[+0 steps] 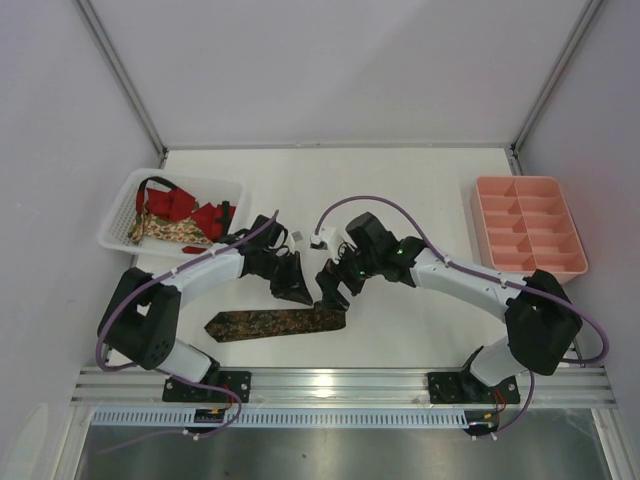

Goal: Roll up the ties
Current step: Roll the tie

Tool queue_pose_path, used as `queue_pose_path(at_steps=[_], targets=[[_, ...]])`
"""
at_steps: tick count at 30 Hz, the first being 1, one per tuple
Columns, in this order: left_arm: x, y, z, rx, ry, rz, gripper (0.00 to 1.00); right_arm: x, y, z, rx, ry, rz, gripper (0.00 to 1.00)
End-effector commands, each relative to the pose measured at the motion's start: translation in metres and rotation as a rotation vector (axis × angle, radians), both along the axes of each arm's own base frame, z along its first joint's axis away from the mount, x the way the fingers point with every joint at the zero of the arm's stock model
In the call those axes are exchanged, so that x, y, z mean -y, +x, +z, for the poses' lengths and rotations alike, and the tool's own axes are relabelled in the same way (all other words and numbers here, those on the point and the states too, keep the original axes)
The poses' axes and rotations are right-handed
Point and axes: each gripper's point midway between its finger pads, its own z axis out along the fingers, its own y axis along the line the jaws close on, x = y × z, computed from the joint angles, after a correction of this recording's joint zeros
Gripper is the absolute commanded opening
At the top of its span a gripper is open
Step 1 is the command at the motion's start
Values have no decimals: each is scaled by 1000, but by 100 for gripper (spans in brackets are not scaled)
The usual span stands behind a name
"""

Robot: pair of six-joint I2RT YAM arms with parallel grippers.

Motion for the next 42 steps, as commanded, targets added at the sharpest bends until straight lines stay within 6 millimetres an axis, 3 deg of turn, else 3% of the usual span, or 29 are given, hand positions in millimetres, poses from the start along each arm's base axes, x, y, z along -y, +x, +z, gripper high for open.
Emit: queue_pose_path(at_steps=[1,6,12,21,27,34,42], targets=[[26,0,20,-11,-204,-7,4,4,9,-3,151,0,134,100],[38,2,16,-69,-249,-22,4,12,-1,-19,148,25,205,100],[43,6,7,-95,-231,-42,4,-1,-6,-30,148,35,290,100],[41,1,-5,-127,-221,-51,3,-16,-5,-64,157,-20,338,100],[40,-3,-8,-141,-228,-51,3,-25,-4,-80,257,-104,341,100],[38,-6,-12,-149,-222,-53,2,-21,2,-101,366,-214,295,100],[36,-9,-13,-149,-215,-55,2,-8,-4,-120,339,-258,308,83]])
